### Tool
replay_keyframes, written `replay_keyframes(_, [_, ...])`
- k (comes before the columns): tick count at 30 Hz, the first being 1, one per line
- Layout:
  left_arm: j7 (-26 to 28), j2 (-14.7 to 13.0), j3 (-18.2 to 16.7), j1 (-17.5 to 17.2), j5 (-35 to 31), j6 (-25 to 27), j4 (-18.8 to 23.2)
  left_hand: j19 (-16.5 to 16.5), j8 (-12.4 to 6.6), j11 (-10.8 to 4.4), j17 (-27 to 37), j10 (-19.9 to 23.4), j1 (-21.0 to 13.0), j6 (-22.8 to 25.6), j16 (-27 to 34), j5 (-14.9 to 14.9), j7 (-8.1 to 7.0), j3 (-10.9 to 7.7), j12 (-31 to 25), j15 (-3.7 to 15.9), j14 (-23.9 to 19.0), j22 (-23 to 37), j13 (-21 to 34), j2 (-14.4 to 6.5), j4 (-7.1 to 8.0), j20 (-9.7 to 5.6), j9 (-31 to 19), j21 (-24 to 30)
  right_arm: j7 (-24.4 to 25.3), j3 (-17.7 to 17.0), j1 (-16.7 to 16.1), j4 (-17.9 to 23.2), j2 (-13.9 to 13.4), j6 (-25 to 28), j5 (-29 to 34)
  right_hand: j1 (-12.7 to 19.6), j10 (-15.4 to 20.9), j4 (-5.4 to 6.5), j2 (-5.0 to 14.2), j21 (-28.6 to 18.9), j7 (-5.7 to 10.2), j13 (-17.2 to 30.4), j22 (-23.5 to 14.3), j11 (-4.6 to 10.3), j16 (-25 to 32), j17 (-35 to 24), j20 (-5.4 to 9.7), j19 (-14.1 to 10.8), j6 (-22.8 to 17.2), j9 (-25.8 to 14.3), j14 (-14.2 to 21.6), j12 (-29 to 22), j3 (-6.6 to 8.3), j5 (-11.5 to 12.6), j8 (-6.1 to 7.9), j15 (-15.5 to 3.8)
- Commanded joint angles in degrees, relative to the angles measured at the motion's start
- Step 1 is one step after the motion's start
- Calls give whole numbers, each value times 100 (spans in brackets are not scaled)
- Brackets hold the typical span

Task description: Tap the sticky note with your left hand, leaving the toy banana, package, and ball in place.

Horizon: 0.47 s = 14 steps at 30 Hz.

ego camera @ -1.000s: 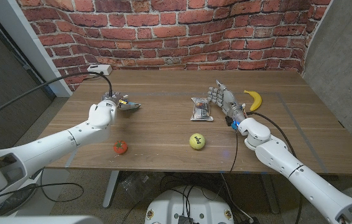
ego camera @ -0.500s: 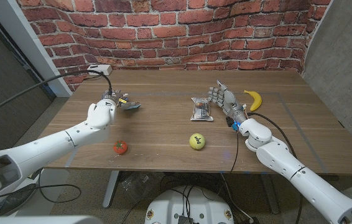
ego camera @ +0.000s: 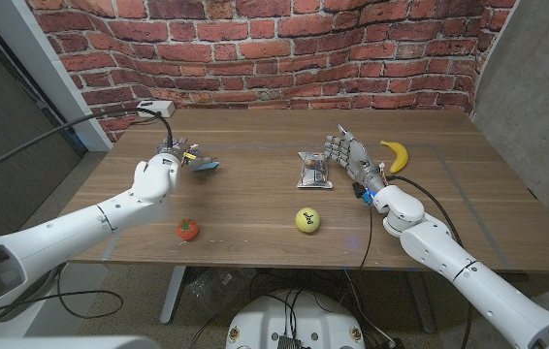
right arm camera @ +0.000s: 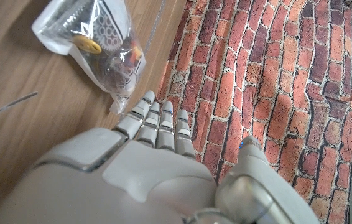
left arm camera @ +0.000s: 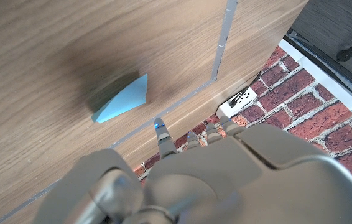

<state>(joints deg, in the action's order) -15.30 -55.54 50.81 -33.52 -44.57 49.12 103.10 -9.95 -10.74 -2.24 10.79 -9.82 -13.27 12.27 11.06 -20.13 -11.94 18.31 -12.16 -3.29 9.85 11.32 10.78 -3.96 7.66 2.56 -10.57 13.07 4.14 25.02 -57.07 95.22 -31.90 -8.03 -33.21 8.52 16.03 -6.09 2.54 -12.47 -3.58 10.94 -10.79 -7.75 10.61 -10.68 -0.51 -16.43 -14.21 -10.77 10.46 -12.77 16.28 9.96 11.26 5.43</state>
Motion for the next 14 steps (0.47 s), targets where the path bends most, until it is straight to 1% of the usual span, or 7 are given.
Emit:
replay_keyframes(1, [204,40,-116,-51,154,-27,23,-2152,-18,-12,21,-1052,-24,-25,37,0,-29,7,-33,21,1496,12,34,-29,-34,13,-19,61,-43,-48,2,5,-57,0,-24,-59,59,-6,-2,14,30,13,-9,-25,13,-12,-16,2,-23,-22,27,-9,1,24,8,16])
replay_keyframes(6, [267,85,-100,-45,198,-26,-34,-2139,-21,-25,21,-1048,-28,-24,39,0,-37,6,-34,23,1485,11,34,-30,-36,14,-19,65,-88,-52,41,-29,-62,13,-47,-61,58,-7,-2,15,28,13,-9,-24,12,-12,-17,2,-24,-22,25,-8,0,24,8,18])
replay_keyframes(14, [305,48,-102,-41,225,33,53,-2126,-10,-24,20,-1050,-38,-70,39,1,-33,3,-32,26,1470,11,34,-33,-40,15,-20,69,-161,-24,146,-123,-20,21,-69,-61,58,-7,1,16,26,13,-9,-21,14,-12,-14,2,-19,-22,29,-8,1,24,7,21])
